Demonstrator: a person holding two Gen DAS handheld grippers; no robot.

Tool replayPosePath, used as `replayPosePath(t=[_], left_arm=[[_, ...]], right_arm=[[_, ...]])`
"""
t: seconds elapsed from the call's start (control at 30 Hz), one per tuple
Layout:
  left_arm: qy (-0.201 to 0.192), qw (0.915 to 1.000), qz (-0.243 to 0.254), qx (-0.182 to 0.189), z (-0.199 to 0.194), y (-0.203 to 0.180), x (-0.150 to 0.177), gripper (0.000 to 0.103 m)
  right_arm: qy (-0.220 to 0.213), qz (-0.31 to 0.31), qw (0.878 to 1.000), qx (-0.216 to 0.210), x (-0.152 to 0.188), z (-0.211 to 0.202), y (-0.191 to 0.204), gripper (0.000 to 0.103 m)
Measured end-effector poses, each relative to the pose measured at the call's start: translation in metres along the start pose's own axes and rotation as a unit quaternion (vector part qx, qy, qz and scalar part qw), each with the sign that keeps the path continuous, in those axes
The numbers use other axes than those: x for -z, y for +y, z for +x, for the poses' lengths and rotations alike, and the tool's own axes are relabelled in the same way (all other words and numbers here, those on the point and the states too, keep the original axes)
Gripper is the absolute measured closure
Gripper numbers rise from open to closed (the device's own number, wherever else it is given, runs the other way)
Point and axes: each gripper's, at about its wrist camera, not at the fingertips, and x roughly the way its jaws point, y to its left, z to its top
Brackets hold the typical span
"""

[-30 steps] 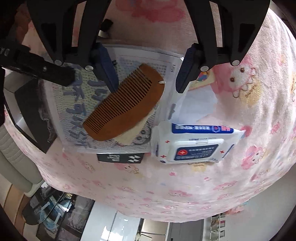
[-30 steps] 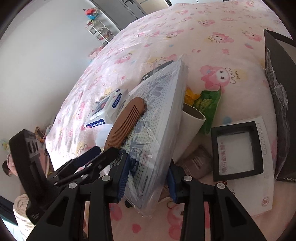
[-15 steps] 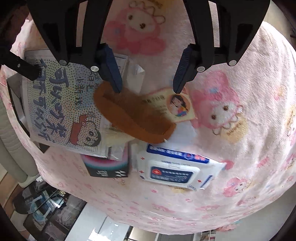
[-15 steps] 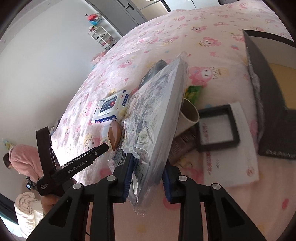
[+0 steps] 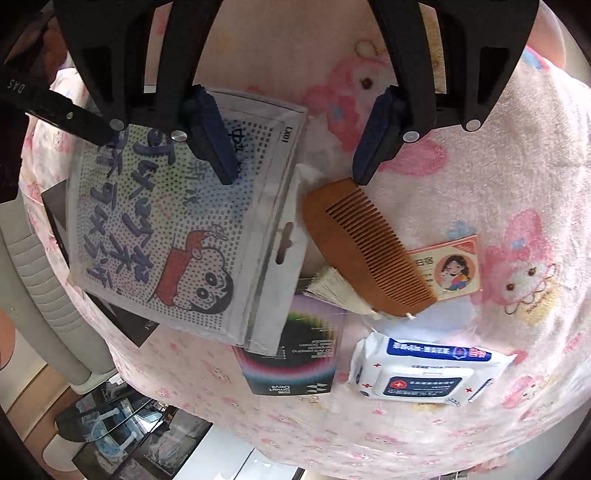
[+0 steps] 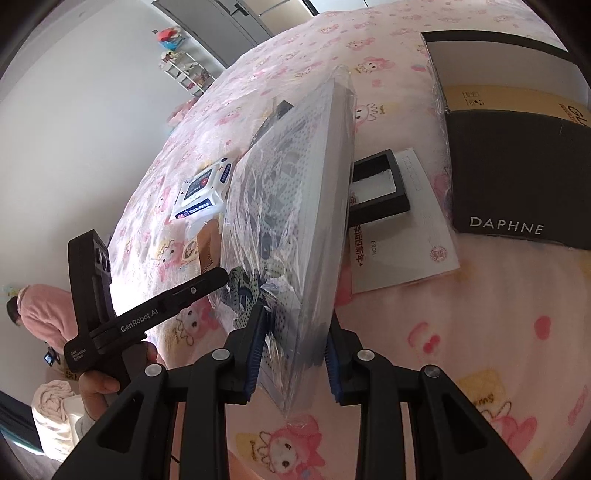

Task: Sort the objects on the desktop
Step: 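Close the right gripper on the kit's edge and lift it, then carry the held kit with the right gripper over the DAPHNE shoebox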

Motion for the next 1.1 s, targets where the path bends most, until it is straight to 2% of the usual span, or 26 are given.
replayPosePath(t=[0.1, 0.27, 0.4, 0.53, 0.67, 0.87, 0.93, 1.0, 1.1], left_arm=[[0.009, 0.9997, -0.002, 0.02, 0.001, 0.001, 0.001, 0.037], [0.02, 0.9986, 0.013, 0.046, 0.003, -0.014, 0.003, 0.038], [0.017, 0.9986, 0.037, 0.034, 0.003, -0.027, 0.007, 0.038], [0.023, 0.9986, 0.038, 0.03, 0.008, -0.028, 0.007, 0.038], [0.028, 0.9981, 0.05, 0.022, 0.008, -0.035, 0.014, 0.037], [0.043, 0.9967, 0.061, 0.033, -0.006, -0.042, 0.03, 0.038], [0.043, 0.997, 0.052, 0.038, -0.01, -0.037, 0.03, 0.038], [0.036, 0.9978, 0.049, 0.027, -0.009, -0.033, 0.024, 0.038], [0.04, 0.9977, 0.041, 0.036, -0.002, -0.028, 0.018, 0.038]], right_arm=[[0.005, 0.005, 1.0, 0.003, 0.003, 0.001, -0.003, 0.077], [0.013, -0.002, 0.999, 0.042, 0.006, 0.001, -0.007, 0.07], [0.013, -0.015, 0.997, 0.07, 0.005, 0.004, -0.009, 0.068], [0.019, -0.016, 0.995, 0.097, 0.004, 0.012, -0.017, 0.067], [0.007, -0.022, 0.99, 0.137, 0.002, 0.014, -0.022, 0.067], [0.004, -0.021, 0.989, 0.145, -0.001, 0.008, -0.024, 0.067], [0.002, -0.017, 0.989, 0.147, 0.001, 0.002, -0.026, 0.067], [-0.001, -0.012, 0.988, 0.153, 0.001, 0.001, -0.031, 0.067], [-0.001, -0.006, 0.988, 0.157, -0.001, 0.006, -0.039, 0.065]])
